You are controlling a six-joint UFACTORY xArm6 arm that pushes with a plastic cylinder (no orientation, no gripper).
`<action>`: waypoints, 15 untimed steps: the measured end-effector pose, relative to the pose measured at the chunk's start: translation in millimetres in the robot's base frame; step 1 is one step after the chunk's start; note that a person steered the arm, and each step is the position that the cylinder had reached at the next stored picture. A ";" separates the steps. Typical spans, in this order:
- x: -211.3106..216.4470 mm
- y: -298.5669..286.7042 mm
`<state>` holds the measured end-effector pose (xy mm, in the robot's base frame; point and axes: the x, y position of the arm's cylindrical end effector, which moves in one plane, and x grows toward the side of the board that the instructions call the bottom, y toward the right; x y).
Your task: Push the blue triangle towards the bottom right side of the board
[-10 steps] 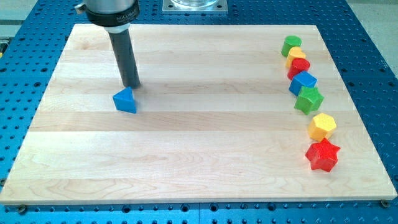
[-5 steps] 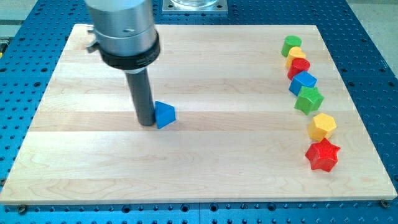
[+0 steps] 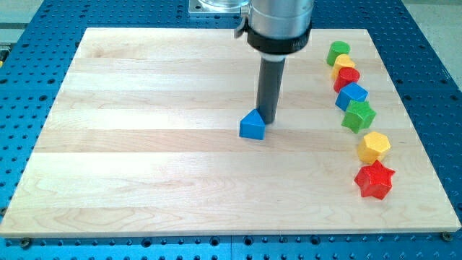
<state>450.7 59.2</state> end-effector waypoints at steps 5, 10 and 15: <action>-18.2 -59.7; 23.9 -10.8; 84.5 -27.6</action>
<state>535.2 31.6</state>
